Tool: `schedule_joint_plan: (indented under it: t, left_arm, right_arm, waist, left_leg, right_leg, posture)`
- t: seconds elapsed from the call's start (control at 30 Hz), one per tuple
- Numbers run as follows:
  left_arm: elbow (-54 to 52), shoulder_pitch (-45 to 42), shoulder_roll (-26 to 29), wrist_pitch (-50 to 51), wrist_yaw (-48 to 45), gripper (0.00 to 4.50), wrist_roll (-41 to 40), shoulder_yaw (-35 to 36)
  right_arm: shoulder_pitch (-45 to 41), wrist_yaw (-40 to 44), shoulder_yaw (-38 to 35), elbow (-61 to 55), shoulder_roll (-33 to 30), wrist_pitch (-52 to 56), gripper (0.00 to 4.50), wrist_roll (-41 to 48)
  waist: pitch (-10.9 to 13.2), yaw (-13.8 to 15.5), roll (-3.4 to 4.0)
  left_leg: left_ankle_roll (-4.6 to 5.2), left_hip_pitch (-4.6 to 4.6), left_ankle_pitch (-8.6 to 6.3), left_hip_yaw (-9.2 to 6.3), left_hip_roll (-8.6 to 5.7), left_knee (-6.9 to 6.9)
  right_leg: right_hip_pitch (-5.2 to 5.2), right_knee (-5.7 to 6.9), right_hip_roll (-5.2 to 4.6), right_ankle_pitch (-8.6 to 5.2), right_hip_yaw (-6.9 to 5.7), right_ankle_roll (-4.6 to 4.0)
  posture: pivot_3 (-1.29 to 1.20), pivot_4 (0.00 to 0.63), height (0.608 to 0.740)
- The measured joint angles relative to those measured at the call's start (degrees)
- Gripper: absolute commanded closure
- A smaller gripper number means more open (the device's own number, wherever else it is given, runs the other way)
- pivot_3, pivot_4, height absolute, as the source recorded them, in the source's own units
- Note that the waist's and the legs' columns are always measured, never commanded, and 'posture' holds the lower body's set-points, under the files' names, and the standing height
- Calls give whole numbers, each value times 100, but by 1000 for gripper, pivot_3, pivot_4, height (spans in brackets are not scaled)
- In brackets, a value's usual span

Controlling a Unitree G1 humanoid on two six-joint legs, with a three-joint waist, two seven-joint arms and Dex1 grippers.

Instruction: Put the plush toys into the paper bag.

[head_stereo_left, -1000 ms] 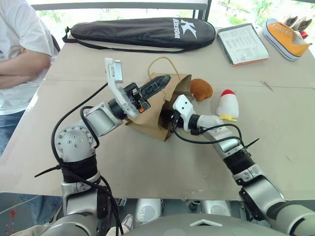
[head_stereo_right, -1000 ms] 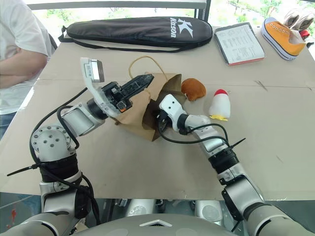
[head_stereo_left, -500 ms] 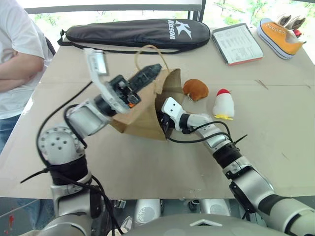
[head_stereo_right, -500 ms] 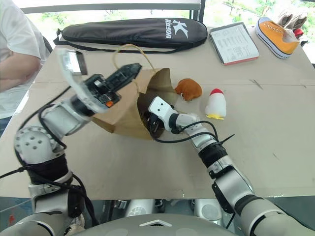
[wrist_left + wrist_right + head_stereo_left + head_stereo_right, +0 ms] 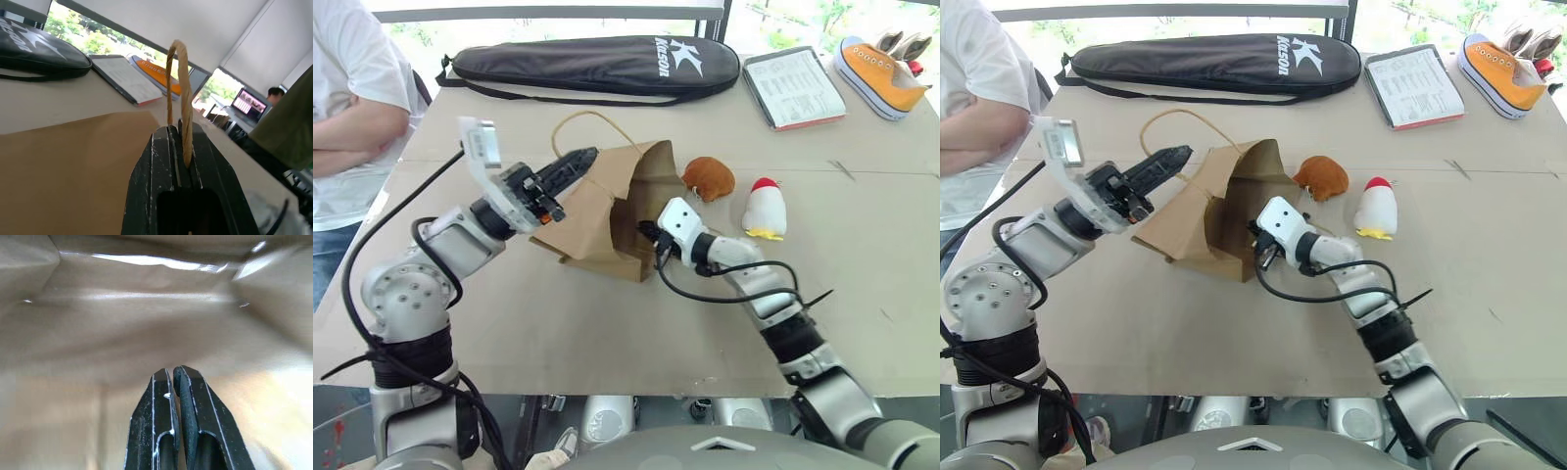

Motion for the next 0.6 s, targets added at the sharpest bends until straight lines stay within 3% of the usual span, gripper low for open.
schedule_joint_plan:
  t: [0.07, 0.23, 0.3, 0.43, 0.6]
  left_arm:
    - [-1, -15, -21, -88, -101, 4500, 151, -52]
    - [-3, -33, -83, -168, -197, 4500, 295, -91]
    - [-4, -33, -83, -171, -200, 4500, 309, -90]
    - [-2, -72, -86, -177, -195, 4500, 317, -80]
    - [15, -165, -100, -200, -201, 4500, 335, -57]
  right_arm:
    - [-117, 167, -241, -509, -152, 479, 3191, 347]
    - [-235, 320, -848, -1791, -601, 1767, 609, 1175]
    - [-372, 290, -1078, -2169, -797, 2241, 80, 1458]
    - [-864, -89, -1410, -2159, -1160, 2660, 80, 1440]
    - [-1228, -673, -1391, -689, -1236, 2576, 80, 908]
  waist:
    - [1, -5, 1]
    - [3, 5, 2]
    - [3, 9, 2]
    - [3, 6, 1]
    - [3, -3, 1]
  left_leg:
    - [0, 1, 0, -1, 3, -2]
    - [2, -4, -1, -2, 2, -5]
    - [2, -4, -1, -1, 2, -4]
    - [3, -3, -1, -1, -1, -3]
    - [3, -6, -1, 4, -3, -7]
  right_leg:
    - [-1, -1, 5, 0, 1, -1]
    - [-3, -5, 2, -1, 4, -1]
    - [-3, -4, 1, -1, 3, -1]
    - [-3, -3, 2, -1, -2, -1]
    - [-8, -7, 4, -1, 7, -1]
  posture:
    - [0, 150, 740]
    - [0, 150, 740]
    - [0, 150, 740]
    - [0, 150, 740]
    - [0, 150, 740]
